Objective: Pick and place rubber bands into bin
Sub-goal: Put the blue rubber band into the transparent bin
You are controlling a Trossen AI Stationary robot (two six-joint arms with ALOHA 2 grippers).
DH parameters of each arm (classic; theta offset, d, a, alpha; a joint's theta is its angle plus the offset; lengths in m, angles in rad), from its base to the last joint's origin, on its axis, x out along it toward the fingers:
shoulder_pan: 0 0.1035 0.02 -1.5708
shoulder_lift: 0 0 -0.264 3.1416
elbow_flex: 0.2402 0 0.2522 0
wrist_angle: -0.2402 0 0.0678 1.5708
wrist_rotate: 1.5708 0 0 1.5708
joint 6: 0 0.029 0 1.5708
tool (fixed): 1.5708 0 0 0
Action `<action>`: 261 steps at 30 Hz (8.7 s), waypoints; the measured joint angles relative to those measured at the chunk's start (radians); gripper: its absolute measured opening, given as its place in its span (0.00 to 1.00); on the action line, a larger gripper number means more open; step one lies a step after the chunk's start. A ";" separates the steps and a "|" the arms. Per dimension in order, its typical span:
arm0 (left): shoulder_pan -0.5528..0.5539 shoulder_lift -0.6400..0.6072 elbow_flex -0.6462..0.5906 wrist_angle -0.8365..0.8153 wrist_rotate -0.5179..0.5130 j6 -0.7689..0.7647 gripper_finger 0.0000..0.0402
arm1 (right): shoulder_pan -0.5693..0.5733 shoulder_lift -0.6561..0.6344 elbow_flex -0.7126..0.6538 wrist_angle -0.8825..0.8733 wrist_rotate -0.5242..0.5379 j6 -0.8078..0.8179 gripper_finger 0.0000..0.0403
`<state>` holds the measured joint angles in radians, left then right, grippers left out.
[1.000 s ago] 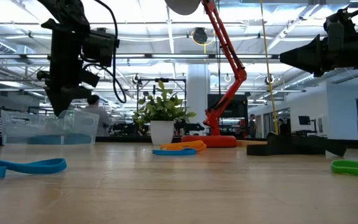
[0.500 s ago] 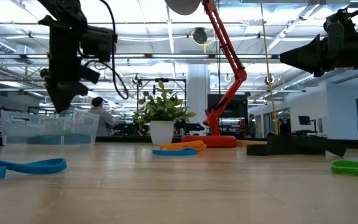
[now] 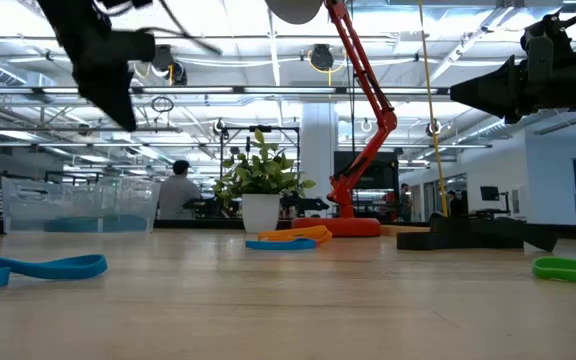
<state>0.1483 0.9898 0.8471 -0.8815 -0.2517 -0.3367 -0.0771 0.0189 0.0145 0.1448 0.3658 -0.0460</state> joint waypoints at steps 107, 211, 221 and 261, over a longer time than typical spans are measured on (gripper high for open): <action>-0.603 0.786 -0.001 0.813 0.311 0.341 0.02 | 0.000 0.010 0.000 0.000 0.000 0.008 0.28; 0.187 0.173 -0.278 0.075 -0.379 -0.323 0.37 | 0.000 0.022 0.000 -0.012 0.001 0.043 0.28; 0.160 0.172 -0.175 0.072 -0.301 -0.124 0.52 | 0.000 0.022 0.000 -0.024 0.000 0.091 0.28; -0.645 0.543 0.110 0.649 0.199 0.120 0.52 | 0.000 0.022 0.000 -0.054 -0.001 0.087 0.28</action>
<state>-0.4964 1.5327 0.9573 -0.2321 -0.0529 -0.2170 -0.0772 0.0406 0.0147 0.0906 0.3645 0.0406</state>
